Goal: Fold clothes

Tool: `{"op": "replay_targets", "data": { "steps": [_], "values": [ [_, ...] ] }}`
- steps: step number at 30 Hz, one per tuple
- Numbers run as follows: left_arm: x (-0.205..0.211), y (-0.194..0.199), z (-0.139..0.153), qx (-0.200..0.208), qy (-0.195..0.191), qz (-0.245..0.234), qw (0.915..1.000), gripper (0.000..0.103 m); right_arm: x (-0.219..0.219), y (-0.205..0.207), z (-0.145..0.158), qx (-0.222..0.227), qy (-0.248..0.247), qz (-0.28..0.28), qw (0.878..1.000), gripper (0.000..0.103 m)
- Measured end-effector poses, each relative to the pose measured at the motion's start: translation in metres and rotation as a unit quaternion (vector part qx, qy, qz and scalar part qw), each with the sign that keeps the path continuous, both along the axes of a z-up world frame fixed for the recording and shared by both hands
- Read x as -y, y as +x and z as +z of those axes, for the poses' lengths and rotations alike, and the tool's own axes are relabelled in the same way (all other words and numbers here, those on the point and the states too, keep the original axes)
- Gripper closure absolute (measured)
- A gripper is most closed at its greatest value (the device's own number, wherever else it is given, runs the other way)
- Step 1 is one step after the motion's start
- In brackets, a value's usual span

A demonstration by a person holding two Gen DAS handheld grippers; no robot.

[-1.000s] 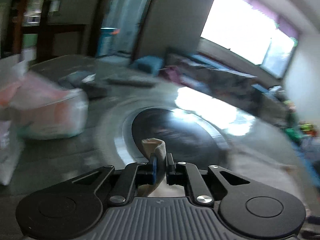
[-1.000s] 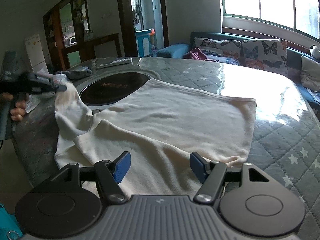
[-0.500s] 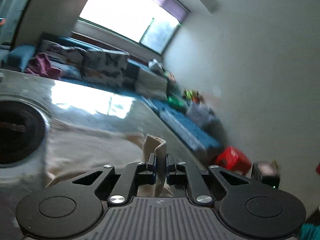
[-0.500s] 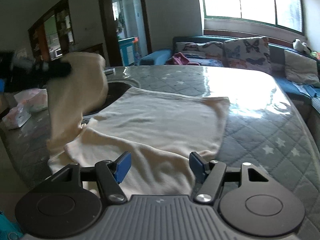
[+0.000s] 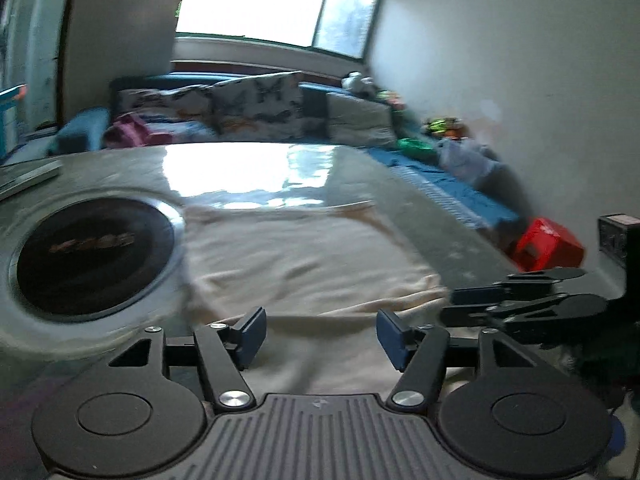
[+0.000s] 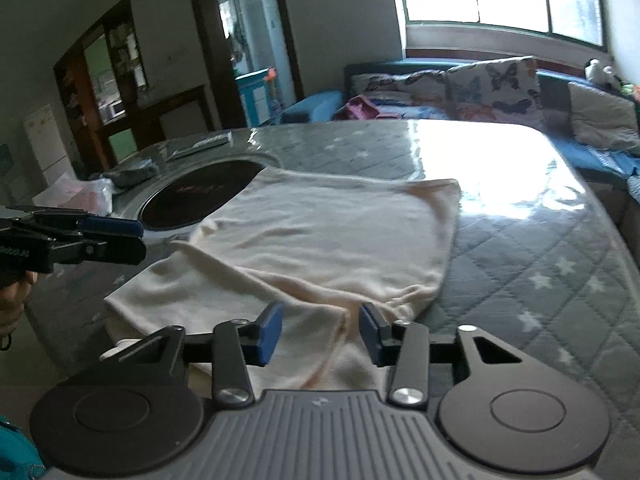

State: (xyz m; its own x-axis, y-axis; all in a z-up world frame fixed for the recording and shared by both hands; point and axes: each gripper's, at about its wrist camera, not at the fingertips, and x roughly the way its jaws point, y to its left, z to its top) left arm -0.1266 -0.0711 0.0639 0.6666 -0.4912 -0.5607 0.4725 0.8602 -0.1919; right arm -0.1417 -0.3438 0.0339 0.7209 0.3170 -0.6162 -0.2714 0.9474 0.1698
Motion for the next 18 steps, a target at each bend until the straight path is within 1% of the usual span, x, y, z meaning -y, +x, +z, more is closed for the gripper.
{"op": "replay_targets", "data": {
  "steps": [2,3,4,6,7,9,10,13,16,18],
  "values": [
    [-0.009,-0.003,-0.003,0.004,0.012,0.011,0.9999,0.036,-0.005,0.005,-0.004,-0.008,-0.009,-0.003,1.0,0.068],
    [-0.013,-0.004,-0.004,0.006,0.018,0.015,0.9997,0.033,-0.006,0.007,-0.007,-0.011,-0.013,-0.005,1.0,0.068],
    [-0.017,-0.006,-0.005,0.007,0.023,0.018,0.9995,0.031,-0.007,0.009,-0.009,-0.013,-0.017,-0.007,1.0,0.07],
    [-0.024,-0.01,-0.009,0.003,0.03,0.019,0.9994,0.031,-0.009,0.012,-0.012,-0.019,-0.02,-0.009,1.0,0.078],
    [-0.026,-0.011,-0.012,-0.001,0.034,0.02,0.9992,0.031,-0.01,0.012,-0.013,-0.019,-0.024,-0.011,0.999,0.086],
    [-0.028,-0.012,-0.017,-0.01,0.041,0.021,0.9989,0.031,-0.011,0.012,-0.014,-0.016,-0.035,-0.013,0.999,0.089],
    [-0.029,-0.012,-0.02,-0.014,0.043,0.021,0.9987,0.031,-0.011,0.011,-0.013,-0.013,-0.038,-0.015,0.999,0.093],
    [-0.029,-0.011,-0.027,-0.025,0.047,0.023,0.9983,0.031,-0.012,0.005,-0.004,0.009,-0.052,-0.024,0.998,0.096],
    [-0.031,-0.009,-0.032,-0.031,0.053,0.024,0.9978,0.031,-0.013,0.002,0.005,0.027,-0.076,-0.032,0.996,0.096],
    [-0.032,-0.007,-0.032,-0.033,0.054,0.028,0.9976,0.031,-0.012,0.002,0.007,0.029,-0.077,-0.031,0.996,0.094]
  ]
}}
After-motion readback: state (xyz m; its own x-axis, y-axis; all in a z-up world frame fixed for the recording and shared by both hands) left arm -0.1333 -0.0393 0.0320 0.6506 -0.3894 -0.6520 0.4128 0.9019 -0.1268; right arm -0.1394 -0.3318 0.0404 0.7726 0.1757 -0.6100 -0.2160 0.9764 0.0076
